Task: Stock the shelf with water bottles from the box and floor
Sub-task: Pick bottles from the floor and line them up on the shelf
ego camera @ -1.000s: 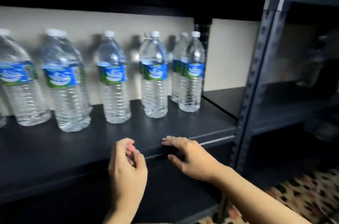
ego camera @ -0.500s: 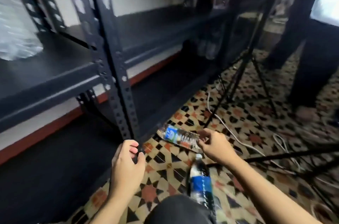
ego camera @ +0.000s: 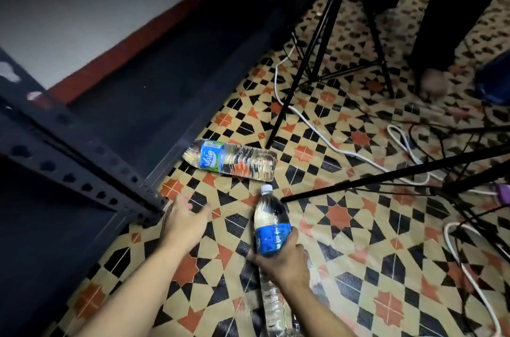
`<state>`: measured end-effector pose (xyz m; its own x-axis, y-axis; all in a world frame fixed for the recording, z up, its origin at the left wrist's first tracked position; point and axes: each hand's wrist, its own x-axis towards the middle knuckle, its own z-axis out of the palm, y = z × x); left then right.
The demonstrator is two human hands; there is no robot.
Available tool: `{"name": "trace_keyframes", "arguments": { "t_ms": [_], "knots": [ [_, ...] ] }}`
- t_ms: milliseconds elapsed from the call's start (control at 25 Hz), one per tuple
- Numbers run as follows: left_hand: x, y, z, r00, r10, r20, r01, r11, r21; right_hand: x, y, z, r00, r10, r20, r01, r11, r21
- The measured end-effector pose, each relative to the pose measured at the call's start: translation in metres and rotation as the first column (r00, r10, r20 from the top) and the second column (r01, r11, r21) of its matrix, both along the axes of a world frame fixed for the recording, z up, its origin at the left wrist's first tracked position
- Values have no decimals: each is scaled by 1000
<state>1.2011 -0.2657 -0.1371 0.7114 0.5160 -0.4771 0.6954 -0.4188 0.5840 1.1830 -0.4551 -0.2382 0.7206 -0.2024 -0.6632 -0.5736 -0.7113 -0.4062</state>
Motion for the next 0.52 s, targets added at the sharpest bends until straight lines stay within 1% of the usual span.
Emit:
{"name": "trace_keyframes", "arguments": {
  "t_ms": [120, 200, 240, 280, 360, 440, 520],
  "knots": [
    [33, -6, -21, 983, -159, -89, 167, 981, 94, -3, -3, -16, 998, -41, 48, 42, 999, -23],
    [57, -10, -33, 974, -200, -105, 207, 976, 67, 0, -7, -16, 998, -58, 35, 57, 998, 8],
    [69, -13, -38, 980, -173, -97, 175, 985, 5, 1, -10, -16, 997, -72, 28, 71, 997, 29],
    [81, -14, -44, 989, -116, -97, 109, 991, -80, 2, -11, -17, 996, -87, 23, 86, 995, 46],
    [102, -17, -54, 994, 13, -109, -38, 972, -233, 1, -14, -21, 995, -100, 15, 98, 993, 67],
    [118, -20, -66, 982, 129, -135, -167, 930, -327, 1, -15, -19, 995, -101, 11, 100, 992, 80],
    [135, -26, -67, 959, 205, -197, -273, 859, -434, 2, -15, -16, 995, -96, 36, 93, 993, 69]
  ]
}}
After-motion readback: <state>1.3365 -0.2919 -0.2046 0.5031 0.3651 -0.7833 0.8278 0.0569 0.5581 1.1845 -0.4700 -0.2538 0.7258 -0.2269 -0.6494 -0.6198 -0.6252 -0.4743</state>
